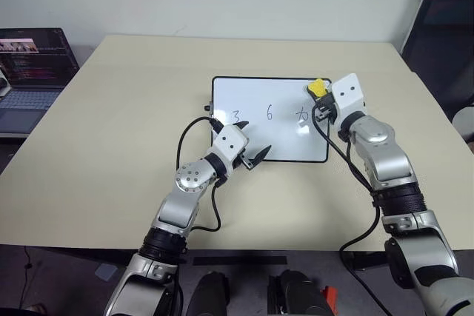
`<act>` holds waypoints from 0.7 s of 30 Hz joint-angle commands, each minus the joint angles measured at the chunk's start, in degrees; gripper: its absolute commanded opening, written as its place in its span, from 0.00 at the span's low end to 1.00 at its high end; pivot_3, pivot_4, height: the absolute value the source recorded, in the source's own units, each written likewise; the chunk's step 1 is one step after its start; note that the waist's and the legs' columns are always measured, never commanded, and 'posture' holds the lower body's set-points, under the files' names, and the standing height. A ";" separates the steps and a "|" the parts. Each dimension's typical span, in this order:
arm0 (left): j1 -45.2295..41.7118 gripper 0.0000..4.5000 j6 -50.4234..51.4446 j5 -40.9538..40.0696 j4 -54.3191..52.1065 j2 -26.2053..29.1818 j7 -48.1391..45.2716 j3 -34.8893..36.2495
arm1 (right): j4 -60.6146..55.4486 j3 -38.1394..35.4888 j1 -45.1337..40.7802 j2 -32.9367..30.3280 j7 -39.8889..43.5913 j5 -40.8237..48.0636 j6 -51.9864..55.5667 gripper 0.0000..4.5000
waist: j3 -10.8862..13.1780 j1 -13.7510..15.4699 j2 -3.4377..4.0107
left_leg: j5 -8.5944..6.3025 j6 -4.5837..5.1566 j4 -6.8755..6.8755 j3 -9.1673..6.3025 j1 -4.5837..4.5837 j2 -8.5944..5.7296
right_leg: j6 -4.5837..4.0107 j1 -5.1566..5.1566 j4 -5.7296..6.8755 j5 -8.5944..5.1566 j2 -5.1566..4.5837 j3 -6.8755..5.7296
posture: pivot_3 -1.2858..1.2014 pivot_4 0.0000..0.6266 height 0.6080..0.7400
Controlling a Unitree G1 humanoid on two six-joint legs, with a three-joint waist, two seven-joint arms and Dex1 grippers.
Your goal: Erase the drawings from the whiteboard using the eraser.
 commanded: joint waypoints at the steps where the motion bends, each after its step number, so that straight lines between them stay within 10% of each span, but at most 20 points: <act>1: -1.14 1.00 -0.19 -0.50 -2.01 0.17 0.31 1.06 | -2.01 2.29 2.36 -0.82 2.61 -1.74 -1.73 0.19 | 0.00 -0.05 0.00 | 0.00 0.00 0.00 0.00 0.00 0.01 | 0.00 0.00 0.00 0.00 0.00 0.00 | 0.52 0.24 1.00; 21: 1.18 1.00 1.22 -0.41 -4.87 1.66 0.93 1.35 | -7.77 4.88 16.93 2.55 6.15 -1.60 -1.26 0.19 | -0.06 -0.40 -0.07 | 0.01 0.00 0.04 -0.01 0.61 0.05 | 0.25 0.41 0.19 -0.15 0.02 0.17 | 0.52 0.24 1.00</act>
